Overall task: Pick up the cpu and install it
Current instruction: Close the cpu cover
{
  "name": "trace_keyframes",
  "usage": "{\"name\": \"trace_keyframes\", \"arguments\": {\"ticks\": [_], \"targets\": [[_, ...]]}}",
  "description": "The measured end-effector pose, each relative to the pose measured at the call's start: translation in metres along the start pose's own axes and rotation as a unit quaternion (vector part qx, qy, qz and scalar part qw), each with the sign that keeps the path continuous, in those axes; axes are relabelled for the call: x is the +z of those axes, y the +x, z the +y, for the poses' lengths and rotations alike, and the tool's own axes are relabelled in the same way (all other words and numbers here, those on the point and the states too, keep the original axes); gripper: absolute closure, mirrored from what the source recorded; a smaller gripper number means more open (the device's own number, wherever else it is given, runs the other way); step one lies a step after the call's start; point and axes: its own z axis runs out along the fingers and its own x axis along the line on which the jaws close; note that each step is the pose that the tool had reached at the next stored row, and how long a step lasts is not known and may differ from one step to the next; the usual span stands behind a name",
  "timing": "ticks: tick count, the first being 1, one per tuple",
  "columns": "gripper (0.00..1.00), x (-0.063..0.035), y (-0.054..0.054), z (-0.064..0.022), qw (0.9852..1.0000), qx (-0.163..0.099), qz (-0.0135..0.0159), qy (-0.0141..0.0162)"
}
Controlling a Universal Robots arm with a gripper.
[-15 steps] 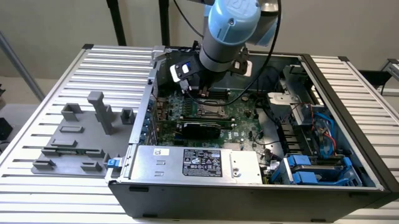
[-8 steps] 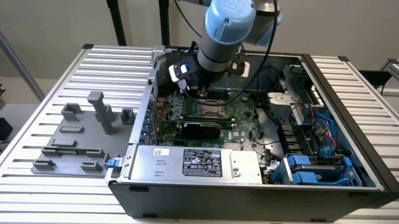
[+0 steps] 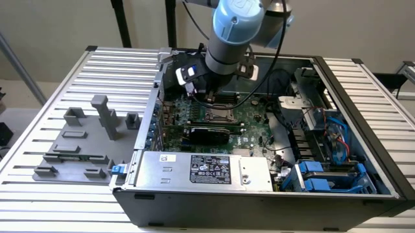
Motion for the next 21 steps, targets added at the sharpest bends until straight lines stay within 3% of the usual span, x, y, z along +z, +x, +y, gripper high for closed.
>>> {"name": "trace_keyframes", "arguments": {"ticks": [3, 7, 17, 21], "targets": [[0.89, 0.0023, -0.0010, -0.0004, 1.0000, 0.005, -0.0037, -0.0026], [0.89, 0.0051, -0.0017, -0.0008, 0.9999, 0.014, -0.0057, -0.0046], [0.89, 0.0085, -0.0012, -0.0010, 0.9991, 0.041, -0.0063, -0.0013], [0.89, 0.0090, -0.0012, -0.0006, 0.9986, 0.052, -0.0065, -0.0017]]}}
